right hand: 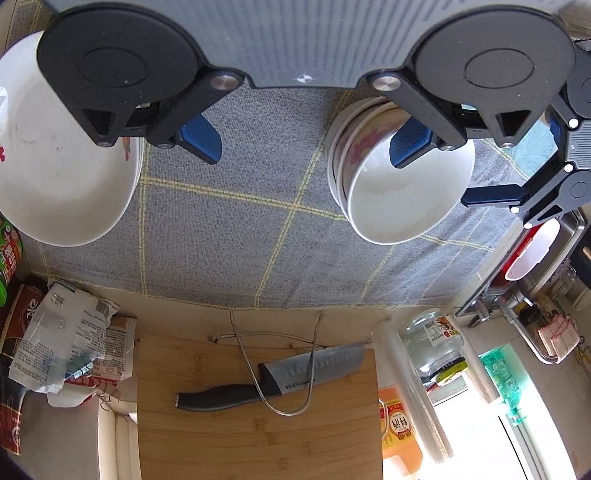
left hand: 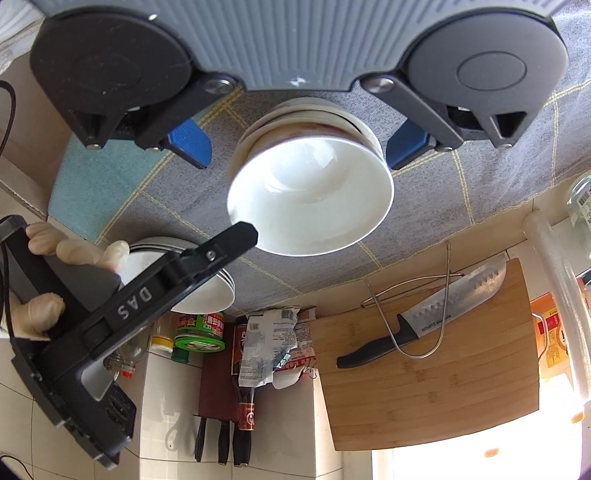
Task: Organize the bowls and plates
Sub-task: 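Open the right gripper and pull it away from the bowl stack, then clamp the bowl stack's sides with the left gripper while the right gripper clamps the opposite side, then lift the bowl stack off the towel with both grippers, then carry the bowl stack over the plate stack with both grippers, then lower the bowl stack onto the plates and open both grippers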
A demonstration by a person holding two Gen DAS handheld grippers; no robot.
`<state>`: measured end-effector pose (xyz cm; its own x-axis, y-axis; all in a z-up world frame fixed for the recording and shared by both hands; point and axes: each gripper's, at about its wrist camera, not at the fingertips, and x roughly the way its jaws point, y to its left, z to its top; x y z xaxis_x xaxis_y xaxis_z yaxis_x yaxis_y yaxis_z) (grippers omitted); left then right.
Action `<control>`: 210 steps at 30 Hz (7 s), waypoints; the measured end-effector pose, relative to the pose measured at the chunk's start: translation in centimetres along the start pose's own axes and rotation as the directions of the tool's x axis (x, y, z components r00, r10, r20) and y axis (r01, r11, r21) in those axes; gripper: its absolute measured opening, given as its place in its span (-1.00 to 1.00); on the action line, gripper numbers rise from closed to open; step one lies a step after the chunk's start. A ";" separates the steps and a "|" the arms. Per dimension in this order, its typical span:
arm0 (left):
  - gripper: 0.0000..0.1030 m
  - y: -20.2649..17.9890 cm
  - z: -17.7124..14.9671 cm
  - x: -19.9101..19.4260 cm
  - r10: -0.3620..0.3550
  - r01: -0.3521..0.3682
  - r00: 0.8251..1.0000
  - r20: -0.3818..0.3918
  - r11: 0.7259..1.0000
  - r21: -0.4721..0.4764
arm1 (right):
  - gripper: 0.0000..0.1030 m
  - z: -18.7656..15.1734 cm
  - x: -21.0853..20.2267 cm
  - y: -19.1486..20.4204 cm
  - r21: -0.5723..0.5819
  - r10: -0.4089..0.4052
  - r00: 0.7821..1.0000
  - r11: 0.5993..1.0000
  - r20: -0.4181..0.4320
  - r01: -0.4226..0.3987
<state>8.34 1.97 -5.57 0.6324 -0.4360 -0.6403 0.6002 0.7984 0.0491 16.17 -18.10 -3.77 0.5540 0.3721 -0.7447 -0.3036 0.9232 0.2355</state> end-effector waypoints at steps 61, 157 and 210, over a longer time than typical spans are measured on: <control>0.94 5.5 -2.3 6.4 -0.296 0.322 0.945 -0.139 0.918 0.230 | 1.00 -4.7 6.7 5.1 -0.480 -0.097 0.986 0.877 -0.137 0.019; 0.64 -8.0 11.5 16.5 -0.465 0.515 0.855 -0.231 0.701 0.493 | 0.57 -0.4 -4.4 -11.4 -0.625 -0.031 0.976 0.772 -0.217 -0.115; 0.97 -8.0 9.6 16.0 -0.271 0.223 0.962 0.045 0.868 0.444 | 1.00 -2.4 -5.8 -16.6 -0.523 -0.159 0.977 0.850 -0.141 0.063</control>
<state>18.35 -15.41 -8.84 0.4679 -0.6541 -0.5943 0.8794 0.4113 0.2397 16.16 -35.83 -4.85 0.4806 0.2031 -0.8531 -0.6288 0.7579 -0.1738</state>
